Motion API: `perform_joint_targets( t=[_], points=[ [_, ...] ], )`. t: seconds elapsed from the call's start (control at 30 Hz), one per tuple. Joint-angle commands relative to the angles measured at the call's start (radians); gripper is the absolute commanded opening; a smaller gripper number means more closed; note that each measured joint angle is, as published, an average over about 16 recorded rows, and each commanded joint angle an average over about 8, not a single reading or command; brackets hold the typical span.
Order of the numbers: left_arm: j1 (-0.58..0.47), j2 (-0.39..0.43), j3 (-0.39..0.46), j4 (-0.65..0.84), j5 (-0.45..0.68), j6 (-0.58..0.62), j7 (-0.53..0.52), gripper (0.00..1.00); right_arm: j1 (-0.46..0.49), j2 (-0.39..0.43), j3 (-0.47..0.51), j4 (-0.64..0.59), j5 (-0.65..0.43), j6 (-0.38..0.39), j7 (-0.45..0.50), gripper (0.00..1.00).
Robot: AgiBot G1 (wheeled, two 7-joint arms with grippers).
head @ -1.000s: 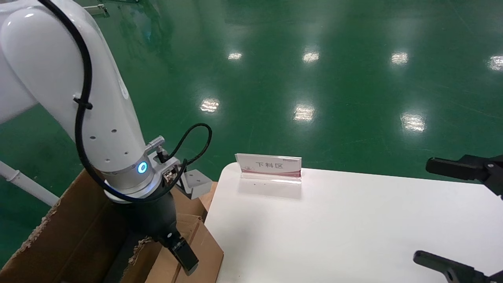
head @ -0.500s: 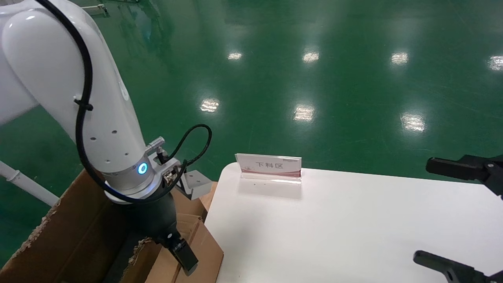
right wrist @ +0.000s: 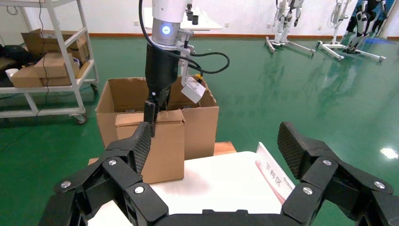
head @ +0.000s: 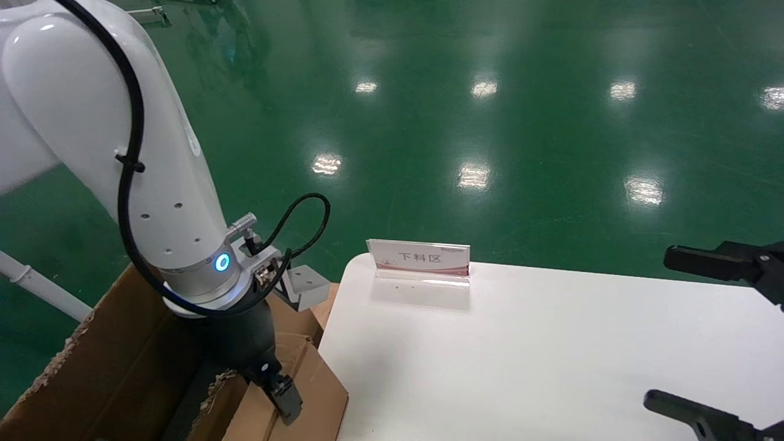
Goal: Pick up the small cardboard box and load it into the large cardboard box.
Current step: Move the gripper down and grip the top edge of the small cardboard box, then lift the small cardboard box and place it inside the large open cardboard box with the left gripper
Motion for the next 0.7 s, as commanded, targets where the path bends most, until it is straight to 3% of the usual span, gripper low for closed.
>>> perform_joint_targets(
  t=[0.03,0.13,0.5,0.7],
  points=[
    [0.0,0.0,0.0,0.0,0.0,0.0,0.0,0.0,0.0,0.0,0.0,0.0,0.0,0.0,0.0,0.66],
    [0.0,0.0,0.0,0.0,0.0,0.0,0.0,0.0,0.0,0.0,0.0,0.0,0.0,0.0,0.0,1.0],
    [-0.009,-0.003,-0.009,0.0,0.004,0.0,0.005,0.0,0.0,0.0,0.0,0.0,0.0,0.0,0.0,1.0],
    [-0.039,-0.018,-0.053,0.0,0.019,0.006,0.036,0.0,0.0,0.0,0.0,0.0,0.0,0.0,0.0,1.0]
  ],
)
